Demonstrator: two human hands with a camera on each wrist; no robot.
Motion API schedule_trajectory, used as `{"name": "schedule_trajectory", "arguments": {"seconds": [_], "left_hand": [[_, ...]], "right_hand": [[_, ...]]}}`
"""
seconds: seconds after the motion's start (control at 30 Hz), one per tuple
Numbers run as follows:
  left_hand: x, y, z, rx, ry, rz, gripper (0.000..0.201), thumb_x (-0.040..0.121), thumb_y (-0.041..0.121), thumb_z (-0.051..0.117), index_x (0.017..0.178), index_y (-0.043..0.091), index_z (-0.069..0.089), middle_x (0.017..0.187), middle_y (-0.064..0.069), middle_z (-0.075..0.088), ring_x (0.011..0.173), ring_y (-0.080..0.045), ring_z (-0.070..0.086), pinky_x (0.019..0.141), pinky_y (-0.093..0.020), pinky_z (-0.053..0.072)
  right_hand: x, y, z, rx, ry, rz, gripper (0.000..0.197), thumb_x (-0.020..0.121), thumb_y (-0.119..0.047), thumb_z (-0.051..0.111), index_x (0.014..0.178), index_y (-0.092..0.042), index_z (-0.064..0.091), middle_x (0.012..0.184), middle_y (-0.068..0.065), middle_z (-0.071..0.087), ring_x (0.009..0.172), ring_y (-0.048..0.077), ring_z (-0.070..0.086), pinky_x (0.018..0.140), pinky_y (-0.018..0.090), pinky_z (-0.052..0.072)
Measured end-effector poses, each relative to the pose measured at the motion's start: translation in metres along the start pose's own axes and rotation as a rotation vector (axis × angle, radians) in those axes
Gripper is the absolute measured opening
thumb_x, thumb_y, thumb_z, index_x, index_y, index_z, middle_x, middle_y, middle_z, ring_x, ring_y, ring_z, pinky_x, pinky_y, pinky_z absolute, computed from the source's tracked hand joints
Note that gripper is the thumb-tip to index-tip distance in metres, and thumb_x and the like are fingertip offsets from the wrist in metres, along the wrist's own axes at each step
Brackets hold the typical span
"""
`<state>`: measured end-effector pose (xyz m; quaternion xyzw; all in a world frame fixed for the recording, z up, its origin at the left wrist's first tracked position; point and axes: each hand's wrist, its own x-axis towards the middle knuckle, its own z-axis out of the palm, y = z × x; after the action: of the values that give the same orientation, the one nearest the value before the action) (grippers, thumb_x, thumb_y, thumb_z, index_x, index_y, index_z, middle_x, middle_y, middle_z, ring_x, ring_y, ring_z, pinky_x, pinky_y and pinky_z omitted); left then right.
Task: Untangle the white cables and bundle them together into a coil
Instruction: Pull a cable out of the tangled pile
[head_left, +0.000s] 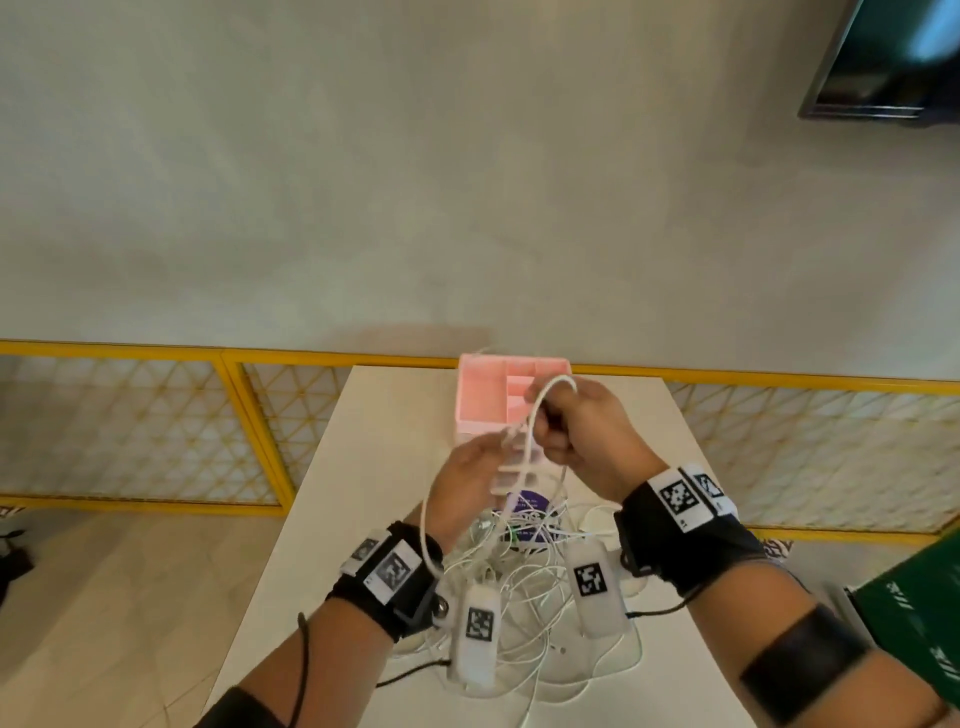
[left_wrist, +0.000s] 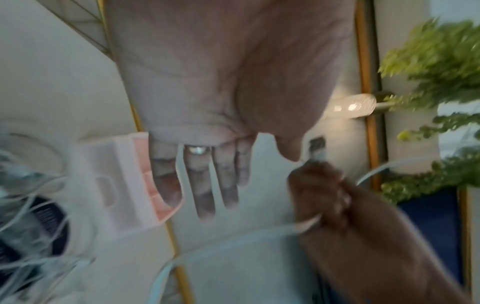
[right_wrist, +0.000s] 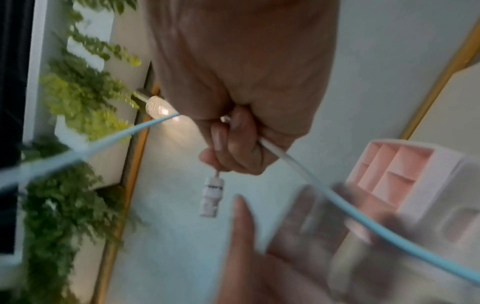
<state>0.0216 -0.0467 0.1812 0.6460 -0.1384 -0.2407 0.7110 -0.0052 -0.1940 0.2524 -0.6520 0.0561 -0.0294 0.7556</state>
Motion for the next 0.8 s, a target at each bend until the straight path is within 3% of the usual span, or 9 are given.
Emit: {"name": "schedule_trajectory", "arguments": {"seconds": [0.1,0.17,0.23,0.37,0.47,0.53,0.63,0.73,0.8], "left_hand": [[-0.010,-0.029,0.025,0.086,-0.166,-0.128,0.037,0.102,0.045,0.046,0.106,0.016,0.069,0.102,-0.004,0.073,0.095,-0.024,0.067,0.087,-0.039,0.055],[-0.015,-0.052,0.033,0.273,-0.294,-0.072,0.033,0.097,0.043,0.056,0.098,0.013,0.070,0.097,-0.009,0.071,0.090,-0.022,0.065,0.082,-0.026,0.054],[-0.018,-0.073,0.032,0.379,-0.349,-0.024,0.028,0.101,0.028,0.056,0.102,0.003,0.067,0.106,-0.014,0.074,0.097,-0.017,0.070,0.084,-0.019,0.051],[-0.014,-0.089,0.004,0.346,-0.164,-0.039,0.017,0.104,0.020,0.050,0.096,0.011,0.062,0.107,-0.010,0.074,0.096,-0.009,0.072,0.082,-0.027,0.057],[-0.007,-0.081,-0.014,0.222,0.003,-0.063,0.017,0.101,0.018,0.052,0.099,0.003,0.060,0.105,-0.009,0.074,0.090,-0.023,0.075,0.083,-0.052,0.059],[-0.003,-0.061,-0.016,0.082,0.084,-0.032,0.022,0.099,0.017,0.054,0.104,-0.004,0.059,0.108,-0.015,0.073,0.092,-0.034,0.075,0.086,-0.055,0.058],[0.002,-0.021,-0.005,-0.065,0.131,0.046,0.029,0.102,0.018,0.049,0.108,-0.010,0.058,0.111,-0.020,0.072,0.096,-0.034,0.074,0.086,-0.043,0.060],[0.004,0.015,0.009,-0.099,0.085,0.144,0.030,0.106,0.018,0.042,0.107,-0.008,0.058,0.109,-0.020,0.073,0.096,-0.036,0.074,0.087,-0.044,0.059],[0.006,0.037,0.018,-0.119,0.066,0.210,0.033,0.107,0.019,0.042,0.107,-0.010,0.058,0.108,-0.022,0.073,0.092,-0.037,0.074,0.084,-0.043,0.060]], "right_hand": [[0.014,-0.023,0.001,0.184,0.143,0.013,0.024,0.102,-0.012,0.041,0.081,-0.012,0.052,0.059,0.005,0.045,0.043,0.013,0.027,0.037,0.017,0.020],[0.022,-0.042,-0.004,0.304,0.231,0.015,0.024,0.103,-0.014,0.038,0.081,-0.014,0.049,0.057,0.002,0.043,0.041,0.010,0.027,0.034,0.016,0.020],[0.029,-0.064,-0.017,0.421,0.297,-0.020,0.027,0.102,-0.015,0.037,0.077,-0.016,0.047,0.054,0.000,0.040,0.039,0.009,0.026,0.032,0.016,0.019],[0.029,-0.113,-0.059,0.551,0.367,-0.164,0.031,0.099,-0.014,0.034,0.068,-0.019,0.040,0.052,-0.003,0.033,0.038,0.007,0.024,0.030,0.018,0.017],[0.017,-0.138,-0.092,0.567,0.395,-0.244,0.033,0.098,-0.015,0.034,0.065,-0.020,0.038,0.052,-0.006,0.032,0.040,0.006,0.024,0.031,0.018,0.017],[0.009,-0.143,-0.106,0.514,0.421,-0.252,0.034,0.097,-0.017,0.035,0.063,-0.021,0.038,0.053,-0.006,0.032,0.041,0.006,0.024,0.033,0.019,0.016],[0.001,-0.128,-0.113,0.299,0.493,-0.235,0.033,0.098,-0.021,0.041,0.065,-0.021,0.041,0.053,-0.005,0.039,0.041,0.008,0.026,0.033,0.019,0.017],[-0.001,-0.087,-0.104,-0.052,0.535,-0.188,0.035,0.099,-0.024,0.048,0.065,-0.016,0.049,0.060,0.007,0.048,0.037,0.011,0.035,0.037,0.017,0.023],[-0.003,-0.056,-0.091,-0.243,0.459,-0.146,0.032,0.099,-0.020,0.050,0.069,-0.011,0.058,0.073,0.016,0.055,0.038,0.014,0.042,0.038,0.019,0.031]]}}
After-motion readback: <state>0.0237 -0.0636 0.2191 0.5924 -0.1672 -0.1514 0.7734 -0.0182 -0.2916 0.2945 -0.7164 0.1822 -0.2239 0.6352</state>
